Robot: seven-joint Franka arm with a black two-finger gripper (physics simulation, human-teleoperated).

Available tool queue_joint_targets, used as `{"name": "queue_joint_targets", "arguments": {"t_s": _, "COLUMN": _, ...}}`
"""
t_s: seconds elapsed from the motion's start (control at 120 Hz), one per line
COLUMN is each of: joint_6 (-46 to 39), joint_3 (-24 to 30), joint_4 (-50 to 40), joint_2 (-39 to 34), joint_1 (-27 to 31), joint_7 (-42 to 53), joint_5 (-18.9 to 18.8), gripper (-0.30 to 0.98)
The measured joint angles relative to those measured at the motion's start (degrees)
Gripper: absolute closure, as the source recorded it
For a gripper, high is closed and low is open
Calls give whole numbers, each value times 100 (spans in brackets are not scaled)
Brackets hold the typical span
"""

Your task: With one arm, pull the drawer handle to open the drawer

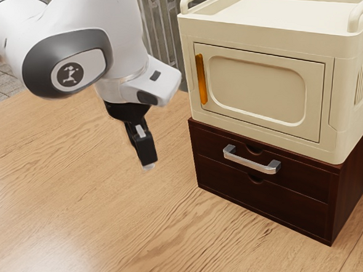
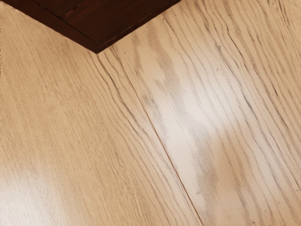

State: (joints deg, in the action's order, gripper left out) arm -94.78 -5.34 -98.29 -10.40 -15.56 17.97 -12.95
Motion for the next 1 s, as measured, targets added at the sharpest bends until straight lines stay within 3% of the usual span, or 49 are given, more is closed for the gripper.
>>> {"name": "queue_joint_targets", "arguments": {"t_s": 0.142, "joint_6": -497, "joint_3": 24, "joint_4": 154, "joint_2": 31, "joint_1": -1, "joint_7": 479, "joint_5": 142, "gripper": 0}}
{"name": "queue_joint_targets", "arguments": {"t_s": 0.325, "joint_6": -599, "joint_3": 73, "joint_4": 368, "joint_2": 59, "joint_1": -14, "joint_7": 1092, "joint_5": 49, "gripper": 0}}
{"name": "queue_joint_targets", "arguments": {"t_s": 0.525, "joint_6": -1133, "joint_3": 240, "joint_4": -187, "joint_2": 17, "joint_1": -37, "joint_7": 1696, "joint_5": -248, "gripper": 0}}
{"name": "queue_joint_targets", "arguments": {"t_s": 1.0, "joint_6": -3085, "joint_3": 254, "joint_4": -1377, "joint_2": -2, "joint_1": -145, "joint_7": 2920, "joint_5": -357, "gripper": 0}}
